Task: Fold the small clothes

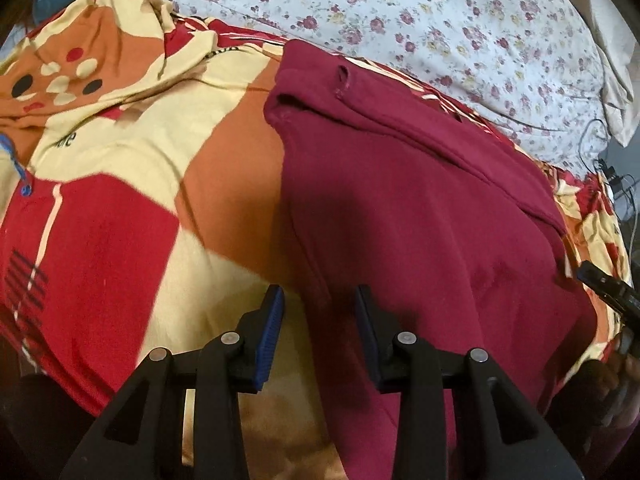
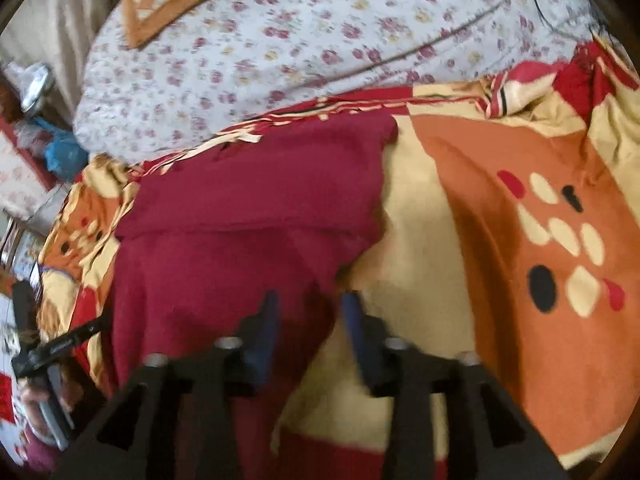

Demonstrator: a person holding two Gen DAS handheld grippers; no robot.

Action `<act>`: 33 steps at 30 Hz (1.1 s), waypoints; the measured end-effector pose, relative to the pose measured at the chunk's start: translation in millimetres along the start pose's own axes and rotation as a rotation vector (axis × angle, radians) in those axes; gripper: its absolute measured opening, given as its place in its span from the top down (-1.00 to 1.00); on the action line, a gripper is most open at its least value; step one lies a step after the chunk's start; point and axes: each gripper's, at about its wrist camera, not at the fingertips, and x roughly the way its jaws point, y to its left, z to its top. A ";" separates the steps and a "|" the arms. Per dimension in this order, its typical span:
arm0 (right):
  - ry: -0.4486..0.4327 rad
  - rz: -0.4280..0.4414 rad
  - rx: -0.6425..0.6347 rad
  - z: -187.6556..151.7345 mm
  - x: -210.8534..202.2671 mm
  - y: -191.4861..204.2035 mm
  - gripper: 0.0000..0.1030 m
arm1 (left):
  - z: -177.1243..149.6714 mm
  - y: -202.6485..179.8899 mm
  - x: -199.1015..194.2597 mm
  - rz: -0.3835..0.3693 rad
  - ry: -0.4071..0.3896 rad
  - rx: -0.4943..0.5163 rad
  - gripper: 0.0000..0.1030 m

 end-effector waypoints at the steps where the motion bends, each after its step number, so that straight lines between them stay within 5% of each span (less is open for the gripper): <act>1: 0.000 -0.003 -0.019 -4.1 -7.0 1.3 -0.07 | -5.6 -2.2 -3.9 -0.006 0.004 0.008 0.51; 9: 0.087 0.035 -0.045 -50.9 -36.4 -1.4 -0.18 | -43.0 -32.5 -19.1 -0.009 0.028 0.108 0.51; 13: 0.157 0.053 -0.048 -71.8 -28.2 1.0 -0.19 | -57.9 -44.0 -13.0 0.123 0.039 0.203 0.51; 21: 0.226 0.096 -0.090 -102.6 -28.8 8.0 -0.30 | -73.1 9.1 -29.4 0.216 0.080 0.083 0.51; 26: 0.281 0.079 -0.116 -121.1 -21.4 8.2 -0.38 | -85.4 22.2 -38.8 0.047 0.101 -0.019 0.51; 33: 0.301 0.120 -0.135 -139.3 -19.4 12.6 -0.38 | -95.8 19.5 -22.1 0.060 0.166 -0.018 0.45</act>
